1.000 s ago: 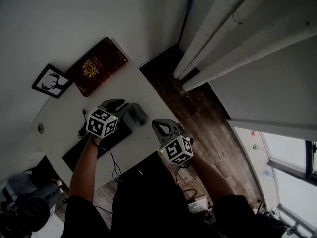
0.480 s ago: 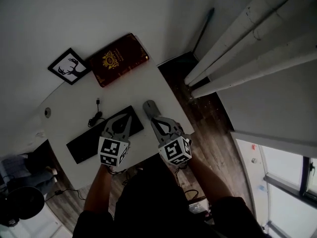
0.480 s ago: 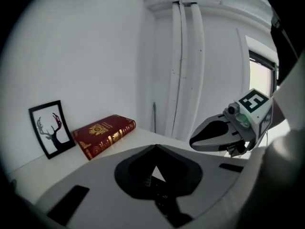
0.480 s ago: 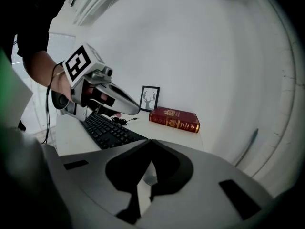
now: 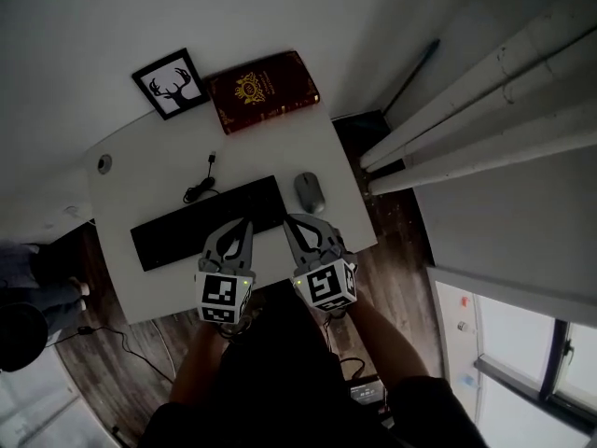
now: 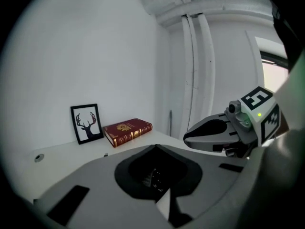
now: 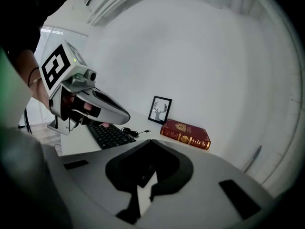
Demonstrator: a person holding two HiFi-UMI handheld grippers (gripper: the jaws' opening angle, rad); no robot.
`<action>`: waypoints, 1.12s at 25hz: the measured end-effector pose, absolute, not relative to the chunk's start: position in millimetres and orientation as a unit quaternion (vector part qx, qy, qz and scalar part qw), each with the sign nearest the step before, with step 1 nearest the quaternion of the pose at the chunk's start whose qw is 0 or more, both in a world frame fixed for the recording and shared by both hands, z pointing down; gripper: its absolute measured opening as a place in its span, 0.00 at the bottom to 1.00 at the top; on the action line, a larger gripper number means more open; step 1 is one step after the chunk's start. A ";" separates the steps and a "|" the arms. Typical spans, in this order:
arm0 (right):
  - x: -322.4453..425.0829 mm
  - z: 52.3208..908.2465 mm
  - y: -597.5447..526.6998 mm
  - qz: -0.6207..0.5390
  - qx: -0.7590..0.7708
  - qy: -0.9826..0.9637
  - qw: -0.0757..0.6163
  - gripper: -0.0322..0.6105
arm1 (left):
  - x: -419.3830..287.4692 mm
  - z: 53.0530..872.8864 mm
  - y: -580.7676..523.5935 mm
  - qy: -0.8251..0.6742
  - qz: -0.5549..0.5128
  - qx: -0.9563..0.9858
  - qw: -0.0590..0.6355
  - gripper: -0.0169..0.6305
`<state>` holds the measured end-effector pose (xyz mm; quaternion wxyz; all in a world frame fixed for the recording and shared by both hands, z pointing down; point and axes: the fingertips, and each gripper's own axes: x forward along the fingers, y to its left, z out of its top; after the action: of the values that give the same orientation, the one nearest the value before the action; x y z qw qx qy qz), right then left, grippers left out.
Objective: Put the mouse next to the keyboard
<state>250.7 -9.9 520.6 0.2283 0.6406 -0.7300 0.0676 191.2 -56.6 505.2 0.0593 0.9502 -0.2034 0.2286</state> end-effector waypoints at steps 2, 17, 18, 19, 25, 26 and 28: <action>240.5 509.8 -7.3 0.059 0.644 -0.729 0.225 0.08 | 178.2 494.5 -51.3 -0.217 0.215 0.950 0.057 0.03; 126.3 385.8 79.1 -0.022 0.665 -0.726 0.173 0.08 | 54.0 394.4 41.1 -0.291 0.094 0.950 0.060 0.03; 122.5 381.3 87.9 -0.021 0.668 -0.723 0.173 0.08 | 46.4 390.2 48.3 -0.292 0.090 0.950 0.062 0.03; 118.8 378.4 96.1 -0.022 0.670 -0.722 0.173 0.08 | 39.6 387.0 56.0 -0.292 0.087 0.950 0.062 0.03; 103.7 365.4 127.0 -0.021 0.667 -0.728 0.158 0.08 | 17.5 378.7 85.7 -0.311 0.081 0.945 0.056 0.03; 101.6 361.0 131.6 -0.014 0.663 -0.733 0.152 0.08 | 17.3 377.2 90.1 -0.313 0.081 0.945 0.054 0.03; 98.1 346.2 140.7 -0.015 0.656 -0.741 0.144 0.08 | 19.8 373.9 99.4 -0.312 0.081 0.945 0.047 0.03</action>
<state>98.1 140.7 346.2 0.1438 0.6558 -0.7409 -0.0154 19.8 99.4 373.9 0.0473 0.9454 -0.3122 0.0807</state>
